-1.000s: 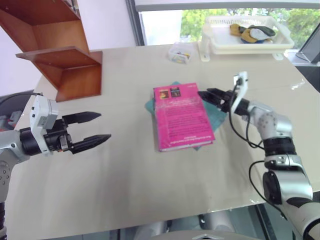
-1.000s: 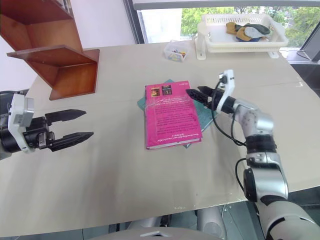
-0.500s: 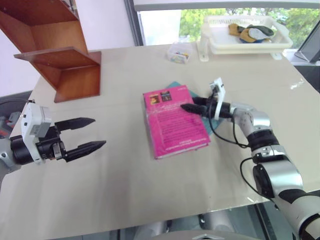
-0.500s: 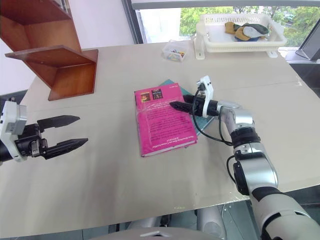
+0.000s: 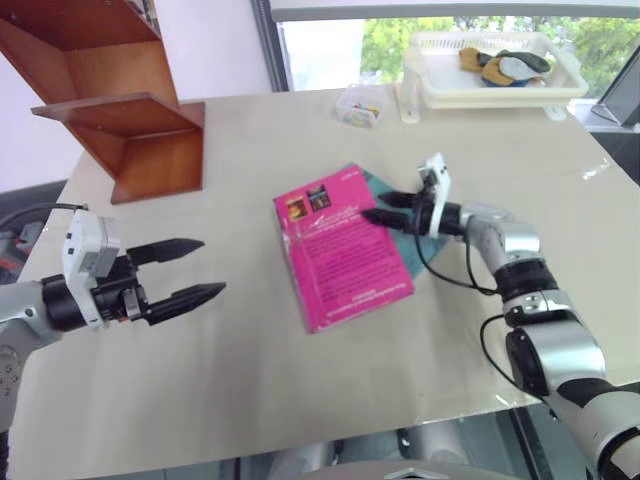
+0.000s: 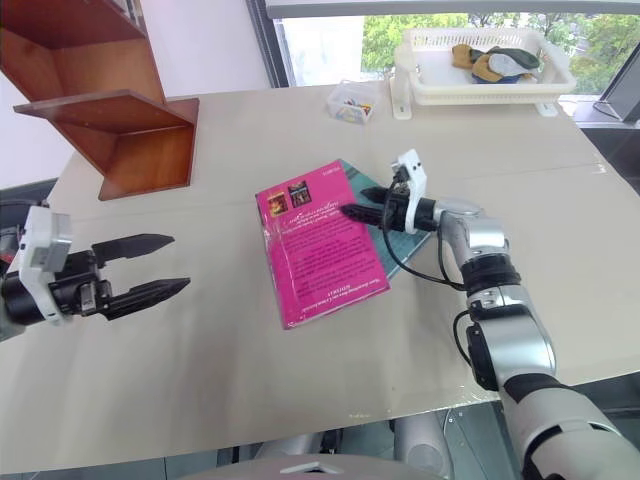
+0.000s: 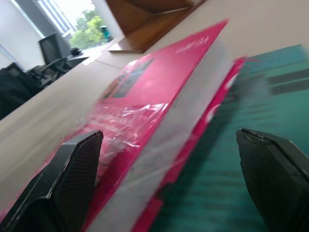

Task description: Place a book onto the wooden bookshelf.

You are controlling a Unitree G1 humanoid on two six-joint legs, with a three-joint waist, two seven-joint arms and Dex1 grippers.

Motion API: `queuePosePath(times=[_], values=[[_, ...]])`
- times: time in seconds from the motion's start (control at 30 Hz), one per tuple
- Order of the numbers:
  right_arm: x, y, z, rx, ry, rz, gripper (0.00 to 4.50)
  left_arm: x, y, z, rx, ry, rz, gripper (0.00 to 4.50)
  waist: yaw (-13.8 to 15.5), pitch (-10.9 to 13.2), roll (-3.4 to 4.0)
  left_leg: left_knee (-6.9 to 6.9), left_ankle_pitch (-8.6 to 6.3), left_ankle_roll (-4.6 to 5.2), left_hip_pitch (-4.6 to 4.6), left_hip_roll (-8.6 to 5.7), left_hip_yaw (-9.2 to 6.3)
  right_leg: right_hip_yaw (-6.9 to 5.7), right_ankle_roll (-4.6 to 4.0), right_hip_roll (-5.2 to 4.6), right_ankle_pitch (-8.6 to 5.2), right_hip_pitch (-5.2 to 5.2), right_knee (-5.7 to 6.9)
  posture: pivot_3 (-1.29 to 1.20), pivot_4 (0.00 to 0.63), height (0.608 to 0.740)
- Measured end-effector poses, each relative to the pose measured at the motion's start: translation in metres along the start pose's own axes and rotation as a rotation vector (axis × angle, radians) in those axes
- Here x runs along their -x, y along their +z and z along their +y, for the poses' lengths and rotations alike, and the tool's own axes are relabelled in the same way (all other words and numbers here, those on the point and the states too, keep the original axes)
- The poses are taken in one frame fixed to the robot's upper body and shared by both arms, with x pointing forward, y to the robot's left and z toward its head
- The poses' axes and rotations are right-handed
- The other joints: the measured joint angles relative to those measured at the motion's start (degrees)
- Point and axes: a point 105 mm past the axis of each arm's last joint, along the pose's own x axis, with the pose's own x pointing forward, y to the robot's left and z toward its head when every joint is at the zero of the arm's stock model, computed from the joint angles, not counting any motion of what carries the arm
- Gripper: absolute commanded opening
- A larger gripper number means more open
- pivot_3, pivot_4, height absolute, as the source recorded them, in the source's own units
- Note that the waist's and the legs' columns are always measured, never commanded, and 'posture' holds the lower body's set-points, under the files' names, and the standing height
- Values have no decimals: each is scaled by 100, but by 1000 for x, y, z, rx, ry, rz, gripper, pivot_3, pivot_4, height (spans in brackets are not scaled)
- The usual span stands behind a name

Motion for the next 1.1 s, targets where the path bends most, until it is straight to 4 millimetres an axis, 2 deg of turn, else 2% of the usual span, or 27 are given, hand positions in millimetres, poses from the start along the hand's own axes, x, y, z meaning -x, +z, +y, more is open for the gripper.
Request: queuePosePath(times=[0.13, 0.3, 0.4, 0.57, 0.7, 0.8, 0.93, 0.97, 1.1], values=[[14, 7, -11, 12, -59, -18, 4500, -7, 1, 0, 2, -16, -5, 4435, -32, 0, 0, -1, 1, -1, 1, 2, 5, 7, -1, -2, 0, -5, 3, 0, 150, 740], [15, 7, -9, 26, -56, -21, 4500, -11, 1, 4, 12, -21, -14, 4435, -36, 0, 0, -2, 2, -3, -1, 3, 9, 10, -2, -2, 1, -10, 7, 0, 150, 740], [17, 13, -7, 53, -55, -32, 4500, -14, 0, 4, 17, -28, -17, 4435, -17, 0, 0, -2, 2, -3, -3, 2, 8, 9, -1, -2, 1, -10, 6, 0, 150, 740], [36, 30, -5, 143, -79, -60, 4500, -28, -24, -2, 141, -18, -32, 4435, 4, -1, -1, -1, 1, -3, -5, 0, 2, 2, -1, -3, 1, -10, 7, 0, 150, 740], [60, 22, 9, 184, -79, -36, 4500, -36, -37, -6, 209, -6, -29, 4435, 19, -1, -1, 0, 1, -3, -14, 0, -2, -1, -1, -8, 1, -14, 4, 0, 150, 740], [72, 21, 26, 219, -56, -28, 4500, -45, -40, -8, 294, -3, -82, 4435, 21, -2, -1, 6, 2, -3, -9, 1, 1, 2, -1, -9, 1, -11, 11, 0, 150, 740], [83, 26, 48, 264, -27, -49, 4500, -62, -55, -12, 447, 0, -110, 4435, 27, -6, -8, 12, 2, -3, -6, 0, 2, 5, -1, -8, 1, -11, 25, 0, 150, 740], [92, 26, 56, 291, -32, -45, 4500, -70, -59, -9, 515, 17, -118, 4435, 59, -7, -10, 15, 2, -3, -6, 0, 1, 3, -1, -7, 1, -10, 27, 0, 150, 740], [108, 23, 63, 322, -66, -15, 4500, -82, -69, 0, 640, 57, -92, 4435, 136, -11, -15, 21, 2, -3, -5, -3, 4, 6, -1, -9, 1, -9, 32, 0, 150, 740]])
